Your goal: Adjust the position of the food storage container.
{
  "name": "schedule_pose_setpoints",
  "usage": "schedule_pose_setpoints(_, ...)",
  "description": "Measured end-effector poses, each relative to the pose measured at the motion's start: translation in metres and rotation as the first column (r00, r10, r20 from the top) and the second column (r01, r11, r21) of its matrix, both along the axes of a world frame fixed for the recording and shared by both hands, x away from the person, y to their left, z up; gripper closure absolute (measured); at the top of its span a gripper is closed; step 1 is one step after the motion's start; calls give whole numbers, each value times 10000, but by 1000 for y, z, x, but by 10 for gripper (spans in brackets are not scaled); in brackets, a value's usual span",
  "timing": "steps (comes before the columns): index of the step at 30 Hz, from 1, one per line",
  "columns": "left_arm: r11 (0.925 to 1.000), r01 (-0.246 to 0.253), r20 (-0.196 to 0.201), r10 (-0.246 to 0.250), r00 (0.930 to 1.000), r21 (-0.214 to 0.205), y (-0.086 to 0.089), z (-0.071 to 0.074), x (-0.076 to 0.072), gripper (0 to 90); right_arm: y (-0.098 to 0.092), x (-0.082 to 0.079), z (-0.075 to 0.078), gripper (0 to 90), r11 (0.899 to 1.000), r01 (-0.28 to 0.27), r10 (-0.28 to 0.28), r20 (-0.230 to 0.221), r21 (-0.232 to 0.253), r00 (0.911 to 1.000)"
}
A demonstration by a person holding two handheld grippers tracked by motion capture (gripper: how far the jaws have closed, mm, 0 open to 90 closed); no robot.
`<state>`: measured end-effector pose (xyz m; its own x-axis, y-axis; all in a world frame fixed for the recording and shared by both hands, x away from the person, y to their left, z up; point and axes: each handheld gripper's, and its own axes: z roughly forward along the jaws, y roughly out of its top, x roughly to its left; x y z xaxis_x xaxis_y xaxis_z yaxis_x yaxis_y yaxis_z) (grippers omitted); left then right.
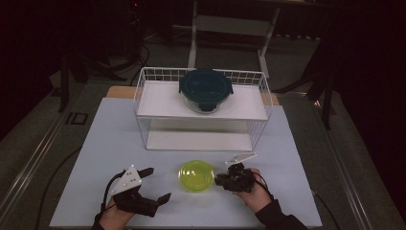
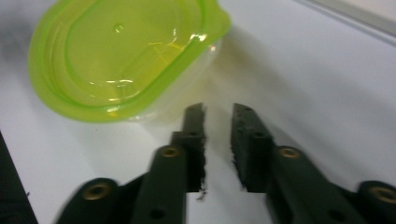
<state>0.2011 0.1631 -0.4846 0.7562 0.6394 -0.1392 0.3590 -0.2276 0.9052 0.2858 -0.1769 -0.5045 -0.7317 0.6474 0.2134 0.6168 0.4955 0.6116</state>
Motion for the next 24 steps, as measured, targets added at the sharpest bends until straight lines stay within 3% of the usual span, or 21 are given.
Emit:
schedule_pose_setpoints(2, 10000, -40, 9, 41, 10000, -18, 0, 0, 0, 0, -6, -2, 2, 643, 10000, 39, -39, 88, 45, 10000)
schedule_pose_setpoints(9, 10000, 4, 10, -4, 10000, 26, 0, 1, 0, 0, -24, -9, 10, 493, 9986, 436, -447, 355, 295, 9984)
schedule_pose_setpoints(13, 10000, 10, -3, -10, 10000, -27, -1, 1, 0, 0, -29, -12, 15, 337, 9968, 530, -551, 346, 592, 9979)
schedule_pose_setpoints(15, 10000, 2, -29, -2, 10000, -87, 0, 1, 0, 0, -30, -15, 19, 214, 9958, 246, -282, 403, 886, 9988)
schedule_pose_setpoints(17, 9999, 0, -61, -1, 10000, -131, 0, 2, 1, 0, -31, -17, 23, 162, 9946, 150, -205, 526, 1028, 9984)
schedule_pose_setpoints(21, 9999, 3, -77, -5, 10000, -144, -1, 2, 1, 0, -34, -18, 29, 166, 9909, -4, -84, 651, 1343, 9978)
schedule_pose_setpoints(24, 9999, 31, -93, -32, 10000, -141, -1, 3, 2, 0, -36, -18, 33, 184, 9902, -68, -75, 1021, 1394, 9947)
